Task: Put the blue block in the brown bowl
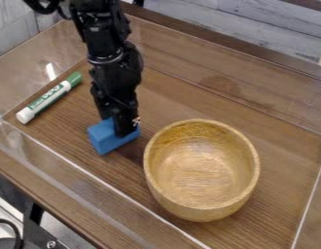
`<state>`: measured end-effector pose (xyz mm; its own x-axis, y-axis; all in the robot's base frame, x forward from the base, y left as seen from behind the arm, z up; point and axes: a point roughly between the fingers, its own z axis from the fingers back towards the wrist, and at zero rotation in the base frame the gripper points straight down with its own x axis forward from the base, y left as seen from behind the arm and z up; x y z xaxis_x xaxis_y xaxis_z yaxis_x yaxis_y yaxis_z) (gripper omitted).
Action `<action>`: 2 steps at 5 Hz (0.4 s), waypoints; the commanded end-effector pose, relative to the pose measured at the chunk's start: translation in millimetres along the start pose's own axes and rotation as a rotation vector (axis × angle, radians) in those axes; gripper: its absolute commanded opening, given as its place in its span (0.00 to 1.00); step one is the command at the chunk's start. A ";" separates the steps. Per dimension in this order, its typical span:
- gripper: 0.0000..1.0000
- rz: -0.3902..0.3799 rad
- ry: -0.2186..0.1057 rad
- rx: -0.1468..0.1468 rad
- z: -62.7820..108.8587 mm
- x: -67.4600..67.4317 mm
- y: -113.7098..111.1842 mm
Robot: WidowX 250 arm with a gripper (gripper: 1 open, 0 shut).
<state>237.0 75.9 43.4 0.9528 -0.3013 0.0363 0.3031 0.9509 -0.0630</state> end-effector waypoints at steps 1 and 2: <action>0.00 -0.012 -0.049 0.046 21.0 11.7 6.9; 0.00 -0.013 -0.048 0.052 28.1 14.1 6.5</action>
<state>240.0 77.2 53.0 0.9545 -0.2972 0.0236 0.2981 0.9527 -0.0590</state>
